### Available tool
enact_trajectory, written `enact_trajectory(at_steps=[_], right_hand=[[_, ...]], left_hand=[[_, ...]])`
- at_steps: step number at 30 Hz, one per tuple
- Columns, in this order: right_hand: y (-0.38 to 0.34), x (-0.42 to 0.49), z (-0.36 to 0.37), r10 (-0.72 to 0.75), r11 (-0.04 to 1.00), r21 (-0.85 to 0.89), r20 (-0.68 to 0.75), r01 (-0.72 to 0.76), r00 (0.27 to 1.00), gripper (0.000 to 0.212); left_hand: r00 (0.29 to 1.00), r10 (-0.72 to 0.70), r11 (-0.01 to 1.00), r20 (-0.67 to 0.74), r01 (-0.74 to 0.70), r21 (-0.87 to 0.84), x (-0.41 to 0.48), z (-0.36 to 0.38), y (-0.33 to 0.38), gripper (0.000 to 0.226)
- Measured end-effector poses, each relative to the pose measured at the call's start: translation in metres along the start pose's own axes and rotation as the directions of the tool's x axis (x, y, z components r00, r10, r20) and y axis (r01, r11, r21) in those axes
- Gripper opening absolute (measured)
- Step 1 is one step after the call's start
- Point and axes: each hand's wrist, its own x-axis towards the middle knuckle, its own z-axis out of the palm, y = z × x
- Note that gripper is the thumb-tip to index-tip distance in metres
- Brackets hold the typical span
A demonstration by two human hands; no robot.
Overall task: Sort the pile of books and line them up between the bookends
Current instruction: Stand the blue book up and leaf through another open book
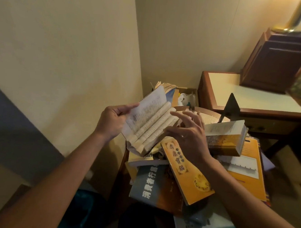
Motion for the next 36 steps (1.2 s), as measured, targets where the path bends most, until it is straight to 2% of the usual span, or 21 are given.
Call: enact_trajectory(at_steps=[5,9,12,13,16,18,22,25,27,29,31,32,34,36], right_hand=[[0.015,-0.040,-0.051,0.162,0.986,0.014,0.049,-0.163,0.986,0.017],[0.023,-0.083,-0.066,0.250,0.968,-0.033,0.105,-0.248,0.962,0.021],[0.028,-0.113,-0.065,0.269,0.963,-0.020,0.145,-0.269,0.952,0.022],[0.026,-0.120,-0.063,0.314,0.948,0.014,0.136,-0.319,0.940,0.024],[0.009,-0.132,-0.057,0.548,0.784,0.234,0.173,-0.575,0.818,0.035],[-0.001,-0.136,-0.051,0.660,0.662,0.313,0.189,-0.681,0.728,0.041],[-0.005,-0.137,-0.042,0.743,0.504,0.403,0.249,-0.764,0.621,0.046],[-0.004,-0.133,-0.043,0.778,0.468,0.390,0.243,-0.793,0.579,0.043],[0.001,-0.128,-0.051,0.779,0.478,0.398,0.220,-0.783,0.587,0.043],[0.007,-0.121,-0.063,0.771,0.495,0.408,0.201,-0.767,0.604,0.043],[0.014,-0.115,-0.072,0.758,0.545,0.372,0.164,-0.752,0.631,0.044],[0.017,-0.113,-0.073,0.751,0.584,0.321,0.134,-0.745,0.646,0.045],[0.019,-0.110,-0.073,0.728,0.658,0.191,0.082,-0.728,0.680,0.049],[0.018,-0.111,-0.068,0.685,0.726,0.009,0.077,-0.688,0.724,0.044]], left_hand=[[0.994,-0.079,0.966,-0.077,0.057,-0.252,-0.050,0.051,0.005,0.041],[0.962,-0.253,0.887,-0.102,0.189,-0.421,-0.086,0.086,-0.009,0.036],[0.935,-0.330,0.844,-0.132,0.229,-0.486,-0.103,0.100,-0.011,0.036],[0.928,-0.345,0.836,-0.139,0.237,-0.495,-0.107,0.102,-0.009,0.034],[0.904,-0.403,0.812,-0.143,0.281,-0.512,-0.116,0.109,-0.006,0.030],[0.892,-0.431,0.792,-0.137,0.302,-0.530,-0.120,0.112,-0.005,0.031],[0.850,-0.520,0.713,-0.089,0.374,-0.593,-0.122,0.113,-0.003,0.030],[0.814,-0.580,0.602,-0.012,0.419,-0.680,-0.124,0.105,-0.002,0.030],[0.823,-0.567,0.638,-0.033,0.413,-0.650,-0.129,0.099,-0.003,0.027],[0.859,-0.500,0.755,-0.112,0.370,-0.541,-0.137,0.095,-0.007,0.025],[0.922,-0.339,0.909,-0.185,0.271,-0.316,-0.145,0.094,-0.020,0.030],[0.953,-0.247,0.960,-0.177,0.216,-0.179,-0.148,0.094,-0.028,0.032],[0.982,-0.153,0.988,-0.109,0.155,0.014,-0.149,0.095,-0.042,0.033],[0.983,-0.180,0.982,-0.045,0.182,0.050,-0.148,0.096,-0.045,0.033]])
